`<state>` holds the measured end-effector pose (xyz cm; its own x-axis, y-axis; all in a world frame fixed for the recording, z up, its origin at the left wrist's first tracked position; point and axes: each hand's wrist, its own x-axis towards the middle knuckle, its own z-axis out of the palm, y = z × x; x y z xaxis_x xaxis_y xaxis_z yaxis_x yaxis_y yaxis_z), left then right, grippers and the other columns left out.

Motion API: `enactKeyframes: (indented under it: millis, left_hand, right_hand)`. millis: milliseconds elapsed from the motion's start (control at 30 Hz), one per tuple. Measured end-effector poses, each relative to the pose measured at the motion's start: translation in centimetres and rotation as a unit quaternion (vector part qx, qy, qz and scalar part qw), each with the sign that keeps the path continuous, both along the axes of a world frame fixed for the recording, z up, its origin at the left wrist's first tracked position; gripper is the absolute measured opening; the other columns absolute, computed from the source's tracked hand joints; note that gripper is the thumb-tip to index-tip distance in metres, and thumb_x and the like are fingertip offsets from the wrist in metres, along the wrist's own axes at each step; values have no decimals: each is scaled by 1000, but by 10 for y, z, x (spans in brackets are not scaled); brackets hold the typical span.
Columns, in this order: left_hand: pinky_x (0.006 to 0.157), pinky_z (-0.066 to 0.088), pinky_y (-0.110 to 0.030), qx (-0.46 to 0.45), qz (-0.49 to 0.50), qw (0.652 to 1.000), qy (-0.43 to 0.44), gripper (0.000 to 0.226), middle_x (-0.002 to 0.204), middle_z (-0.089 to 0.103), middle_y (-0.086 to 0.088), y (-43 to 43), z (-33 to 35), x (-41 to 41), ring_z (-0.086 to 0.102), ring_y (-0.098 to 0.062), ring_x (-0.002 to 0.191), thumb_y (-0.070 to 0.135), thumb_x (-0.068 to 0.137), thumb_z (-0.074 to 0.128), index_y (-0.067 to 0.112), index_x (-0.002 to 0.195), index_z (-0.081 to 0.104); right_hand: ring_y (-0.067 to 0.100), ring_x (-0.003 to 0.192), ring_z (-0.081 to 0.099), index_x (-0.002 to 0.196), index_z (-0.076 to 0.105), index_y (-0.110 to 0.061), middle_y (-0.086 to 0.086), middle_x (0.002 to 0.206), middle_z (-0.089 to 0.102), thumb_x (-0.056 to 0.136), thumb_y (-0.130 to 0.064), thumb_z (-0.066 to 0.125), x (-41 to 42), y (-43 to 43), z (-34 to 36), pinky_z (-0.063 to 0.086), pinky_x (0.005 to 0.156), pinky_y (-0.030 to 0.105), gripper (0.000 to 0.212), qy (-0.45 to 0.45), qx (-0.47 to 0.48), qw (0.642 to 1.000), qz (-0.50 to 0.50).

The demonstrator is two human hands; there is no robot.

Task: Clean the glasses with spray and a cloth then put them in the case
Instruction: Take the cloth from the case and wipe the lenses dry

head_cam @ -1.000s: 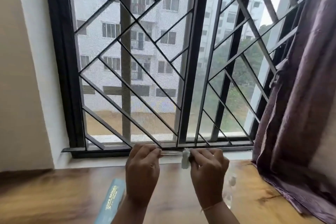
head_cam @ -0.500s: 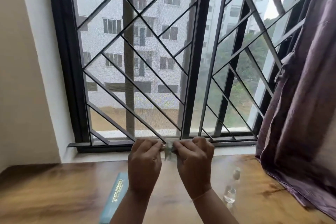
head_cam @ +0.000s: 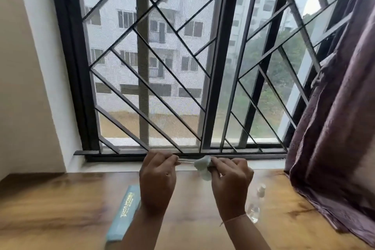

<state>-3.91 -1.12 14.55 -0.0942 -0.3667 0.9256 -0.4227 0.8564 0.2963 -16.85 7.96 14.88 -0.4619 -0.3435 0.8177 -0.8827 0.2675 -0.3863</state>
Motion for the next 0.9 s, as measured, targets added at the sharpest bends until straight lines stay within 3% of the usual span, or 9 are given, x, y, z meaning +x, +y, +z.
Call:
enactKeyframes:
  millis: [167, 267, 400, 500, 533, 633, 700, 800, 900]
  left_hand:
    - [74, 42, -19, 3, -18, 999, -32, 13, 72, 66, -7, 10, 0, -13, 50, -17, 76, -1, 74, 59, 1, 75, 72]
    - [74, 42, -20, 12, -25, 999, -37, 18, 73, 67, -7, 12, -1, -14, 52, -17, 76, 3, 77, 55, 1, 76, 72]
    - [76, 44, -21, 18, -7, 1000, -22, 17, 74, 68, -5, 6, -4, -9, 52, -16, 77, 7, 77, 57, 2, 75, 73]
    - [73, 45, -22, 23, 1, 1000, -3, 19, 73, 67, -4, 3, -4, -7, 52, -16, 75, 11, 80, 57, 3, 73, 73]
    - [73, 45, -22, 24, 3, 1000, -3, 20, 72, 67, -3, 3, -5, -6, 52, -16, 75, 12, 80, 56, 3, 72, 73]
    - [73, 44, -21, 40, 15, 999, 9, 13, 71, 68, -5, -2, -11, -5, 52, -15, 74, 6, 74, 61, 3, 71, 73]
    - [72, 43, -19, 72, 23, 997, 32, 10, 69, 68, -5, -4, -16, -4, 51, -13, 73, 0, 65, 66, 3, 70, 74]
    - [68, 43, -17, 167, 23, 981, 96, 14, 67, 67, -1, -2, -18, -7, 52, -6, 71, -4, 59, 69, 6, 68, 74]
    - [66, 36, -1, 272, 22, 946, 173, 19, 67, 64, 7, 2, -16, -9, 54, 8, 72, -6, 59, 76, 11, 67, 75]
  right_hand:
    - [18, 76, 51, 84, 73, -24, -14, 73, 68, 74, -22, 70, 23, -10, 4, 29, 71, 27, 11, 92, 14, 992, 86]
    - [16, 75, 48, 85, 73, -25, -16, 74, 68, 78, -27, 64, 18, -8, 4, 31, 68, 28, 11, 91, 17, 992, 88]
    - [15, 73, 48, 85, 74, -26, -17, 75, 70, 74, -25, 60, -7, 4, -7, 31, 67, 27, 19, 33, 9, 998, 58]
    - [21, 67, 53, 83, 76, -20, -8, 73, 72, 66, -12, 70, -25, 13, -23, 43, 64, 31, 19, -66, -18, 996, 56]
    - [23, 66, 55, 83, 76, -18, -4, 72, 72, 65, -7, 74, -29, 17, -27, 44, 66, 24, 21, -110, -27, 992, 63]
    - [4, 63, 62, 88, 75, -14, 3, 70, 73, 66, 7, 75, -32, 27, -34, 39, 64, 2, 30, -280, -64, 953, 91]
    - [-10, 58, 59, 86, 74, -4, -11, 58, 68, 71, 11, 68, -35, 31, -40, 37, 57, -3, 22, -400, -92, 906, 102]
    - [12, 48, 52, 90, 71, 3, -17, 42, 61, 73, 12, 66, -40, 32, -48, 41, 43, 7, 20, -518, -113, 841, 110]
    - [12, 42, 53, 95, 68, 4, -9, 42, 62, 74, 15, 63, -44, 32, -49, 45, 40, 12, 24, -581, -143, 791, 127]
